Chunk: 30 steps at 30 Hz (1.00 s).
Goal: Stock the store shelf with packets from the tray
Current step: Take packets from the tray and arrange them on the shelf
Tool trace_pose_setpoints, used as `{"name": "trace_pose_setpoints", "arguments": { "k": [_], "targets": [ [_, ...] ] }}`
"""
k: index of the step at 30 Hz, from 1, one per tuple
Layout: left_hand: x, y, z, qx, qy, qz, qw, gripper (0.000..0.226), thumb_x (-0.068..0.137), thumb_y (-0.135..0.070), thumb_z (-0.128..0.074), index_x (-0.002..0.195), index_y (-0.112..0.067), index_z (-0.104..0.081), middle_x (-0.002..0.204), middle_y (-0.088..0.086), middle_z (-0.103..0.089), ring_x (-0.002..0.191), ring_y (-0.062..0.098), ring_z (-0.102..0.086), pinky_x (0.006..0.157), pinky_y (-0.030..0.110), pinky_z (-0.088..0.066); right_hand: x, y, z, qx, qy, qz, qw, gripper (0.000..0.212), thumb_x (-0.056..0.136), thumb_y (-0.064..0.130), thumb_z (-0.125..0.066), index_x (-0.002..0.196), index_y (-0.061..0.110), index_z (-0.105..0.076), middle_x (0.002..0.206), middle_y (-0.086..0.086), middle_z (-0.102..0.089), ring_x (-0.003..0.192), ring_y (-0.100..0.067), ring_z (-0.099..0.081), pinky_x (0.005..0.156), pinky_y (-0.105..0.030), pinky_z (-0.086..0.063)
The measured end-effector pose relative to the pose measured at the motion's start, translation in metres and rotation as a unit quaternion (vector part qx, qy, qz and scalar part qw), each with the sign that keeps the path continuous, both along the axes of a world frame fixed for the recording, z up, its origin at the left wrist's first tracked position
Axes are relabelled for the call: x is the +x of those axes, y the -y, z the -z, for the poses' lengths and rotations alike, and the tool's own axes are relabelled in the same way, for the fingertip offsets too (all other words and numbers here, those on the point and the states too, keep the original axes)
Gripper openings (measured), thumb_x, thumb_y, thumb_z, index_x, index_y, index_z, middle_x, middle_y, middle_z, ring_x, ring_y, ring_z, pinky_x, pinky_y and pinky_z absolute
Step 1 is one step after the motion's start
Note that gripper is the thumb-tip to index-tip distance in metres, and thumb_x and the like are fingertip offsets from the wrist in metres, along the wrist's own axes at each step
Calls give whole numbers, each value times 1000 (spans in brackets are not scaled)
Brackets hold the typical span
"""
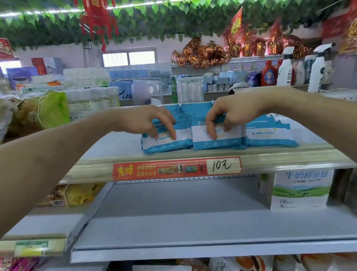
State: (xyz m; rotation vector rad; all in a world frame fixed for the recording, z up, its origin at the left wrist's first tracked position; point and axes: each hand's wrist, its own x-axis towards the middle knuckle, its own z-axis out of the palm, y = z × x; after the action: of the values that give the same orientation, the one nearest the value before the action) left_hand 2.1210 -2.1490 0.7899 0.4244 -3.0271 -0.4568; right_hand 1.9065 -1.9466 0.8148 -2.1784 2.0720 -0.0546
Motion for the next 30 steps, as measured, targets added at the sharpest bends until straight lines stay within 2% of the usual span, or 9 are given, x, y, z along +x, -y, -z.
{"name": "trace_pose_setpoints", "arguments": {
  "k": [4,9,11,14,17,22,25,27,30],
  "targets": [
    [1,1,1,2,-4,0,1000,49,94,-1,-67,105,-47,-79,146,-20,-46,142,11,-33,114,35,-39,1,2,4,7,-14,-7,1000,43,85,-6,-56,88,32,-76,112,0,-67,109,-25,-58,103,-58,-44],
    [-1,2,0,7,-4,2,1000,49,95,-2,-67,104,-48,-79,145,-22,-47,142,12,-34,104,26,-42,-4,0,14,6,1,-8,1000,33,84,0,-66,92,31,-73,109,-1,-66,103,-27,-60,97,-54,-47],
    [0,3,1,10,-8,6,1000,49,96,-2,-65,104,-49,-79,145,-23,-47,141,11,-35,99,20,-44,-6,-2,19,5,20,-8,1000,30,84,4,-72,93,32,-71,108,6,-64,103,-19,-59,95,-48,-48],
    [2,5,3,29,-16,6,999,50,97,-2,-63,105,-49,-79,144,-27,-48,138,9,-36,85,11,-52,-6,-3,23,-1,33,-8,999,30,82,6,-74,94,34,-70,104,18,-57,100,-3,-55,89,-35,-43],
    [2,7,4,62,-31,0,998,49,98,-1,-62,107,-46,-80,143,-27,-50,136,10,-39,78,9,-54,-4,-2,28,-16,35,-16,999,33,78,2,-71,92,33,-70,100,17,-52,93,3,-52,80,-25,-37],
    [7,7,1,66,-49,-5,997,48,98,-3,-62,108,-46,-80,141,-29,-53,129,4,-46,80,12,-55,-7,-1,29,-21,40,-27,999,34,77,1,-71,92,31,-71,107,10,-50,94,2,-51,81,-23,-36],
    [13,9,-2,54,-61,-2,997,47,98,-5,-63,108,-47,-79,140,-30,-55,131,-1,-45,87,16,-51,-12,-2,25,-35,52,-29,998,32,79,5,-78,92,34,-72,125,12,-49,112,1,-50,86,-15,-34],
    [16,12,-2,54,-73,-3,996,45,98,-6,-65,110,-47,-79,138,-29,-57,132,0,-47,95,20,-48,-16,-2,22,-43,49,-28,997,29,81,7,-80,94,32,-73,135,12,-48,124,-6,-47,92,-15,-33],
    [21,16,-1,71,-88,-21,993,42,98,-10,-68,114,-48,-76,133,-30,-59,128,4,-52,95,28,-56,-20,0,19,-48,47,-22,997,26,82,8,-81,96,28,-73,135,11,-51,125,-9,-48,91,-18,-34]
  ]
}}
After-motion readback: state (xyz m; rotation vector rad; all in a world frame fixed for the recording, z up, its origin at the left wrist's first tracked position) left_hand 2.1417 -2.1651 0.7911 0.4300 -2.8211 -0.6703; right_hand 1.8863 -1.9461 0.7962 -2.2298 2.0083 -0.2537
